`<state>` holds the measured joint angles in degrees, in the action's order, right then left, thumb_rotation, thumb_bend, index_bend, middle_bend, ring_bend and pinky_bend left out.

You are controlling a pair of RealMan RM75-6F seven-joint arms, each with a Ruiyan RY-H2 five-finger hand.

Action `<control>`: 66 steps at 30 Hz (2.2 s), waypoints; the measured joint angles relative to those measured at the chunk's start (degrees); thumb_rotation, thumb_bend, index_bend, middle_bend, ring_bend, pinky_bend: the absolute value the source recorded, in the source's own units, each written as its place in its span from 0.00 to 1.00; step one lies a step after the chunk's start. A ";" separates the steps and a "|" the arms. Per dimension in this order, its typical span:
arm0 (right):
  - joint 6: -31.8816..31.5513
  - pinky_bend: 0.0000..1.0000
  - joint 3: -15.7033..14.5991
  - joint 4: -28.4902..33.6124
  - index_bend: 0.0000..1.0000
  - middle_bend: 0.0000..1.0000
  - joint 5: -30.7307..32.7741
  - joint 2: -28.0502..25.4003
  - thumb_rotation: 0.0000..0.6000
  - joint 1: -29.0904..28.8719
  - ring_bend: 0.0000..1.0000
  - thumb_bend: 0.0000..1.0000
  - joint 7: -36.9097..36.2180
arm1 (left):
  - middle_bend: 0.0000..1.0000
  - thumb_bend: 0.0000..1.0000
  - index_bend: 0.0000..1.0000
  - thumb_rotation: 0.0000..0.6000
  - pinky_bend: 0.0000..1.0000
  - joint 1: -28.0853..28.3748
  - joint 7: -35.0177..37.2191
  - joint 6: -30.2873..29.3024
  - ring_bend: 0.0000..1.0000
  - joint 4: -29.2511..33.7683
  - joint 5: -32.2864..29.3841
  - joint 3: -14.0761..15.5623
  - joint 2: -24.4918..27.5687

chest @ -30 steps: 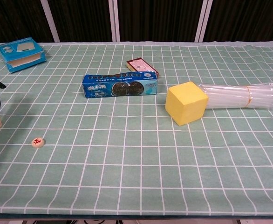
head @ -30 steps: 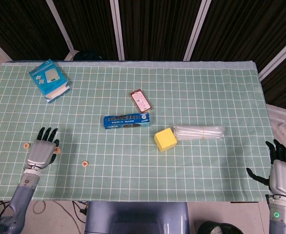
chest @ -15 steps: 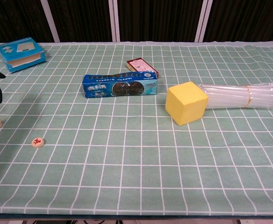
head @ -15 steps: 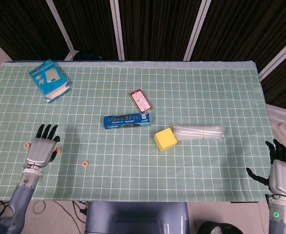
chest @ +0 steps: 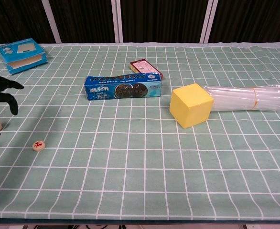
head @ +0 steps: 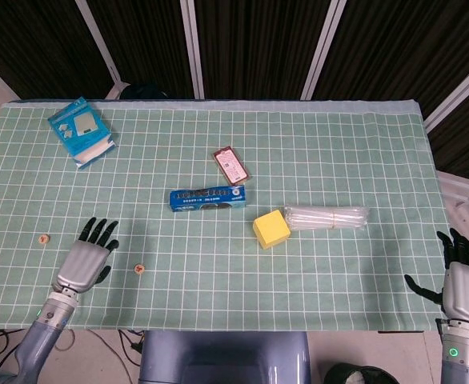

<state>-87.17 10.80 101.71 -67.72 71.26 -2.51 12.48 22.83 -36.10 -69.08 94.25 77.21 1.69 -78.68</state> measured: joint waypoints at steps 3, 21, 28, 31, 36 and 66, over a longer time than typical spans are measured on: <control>-0.01 0.00 0.03 -0.03 0.12 0.05 0.04 -0.02 1.00 0.01 0.01 0.27 -0.06 | 0.06 0.27 0.36 1.00 0.00 0.17 -0.60 0.69 0.00 -0.39 0.03 0.30 -1.11; 0.28 0.00 0.28 0.19 0.12 0.05 0.77 -0.21 1.00 0.01 0.01 0.27 -0.32 | 0.06 0.27 0.40 1.00 0.00 2.04 1.82 4.51 0.00 -7.31 2.31 0.53 -7.82; 0.32 0.00 0.36 0.22 0.12 0.05 0.91 -0.24 1.00 0.02 0.01 0.27 -0.48 | 0.07 0.29 0.43 1.00 0.00 2.50 0.98 4.81 0.00 -7.76 2.81 0.39 -9.14; 0.37 0.00 0.35 0.25 0.12 0.05 0.95 -0.27 1.00 0.02 0.01 0.27 -0.53 | 0.07 0.30 0.44 1.00 0.00 2.56 0.60 4.73 0.00 -7.72 2.98 0.37 -9.39; 0.41 0.00 0.38 0.26 0.12 0.05 1.02 -0.29 1.00 0.01 0.01 0.27 -0.61 | 0.07 0.30 0.45 1.00 0.00 2.37 -0.50 4.59 0.00 -7.67 2.66 0.48 -9.45; 0.34 0.00 0.47 0.38 0.12 0.05 1.41 -0.26 1.00 -0.04 0.01 0.27 -0.33 | 0.07 0.32 0.46 1.00 0.00 2.39 -2.29 4.65 0.00 -7.82 1.73 0.24 -9.86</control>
<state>-86.83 11.27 102.09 -66.30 71.00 -2.54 12.14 25.22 -38.40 -64.43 86.43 78.94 1.93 -88.53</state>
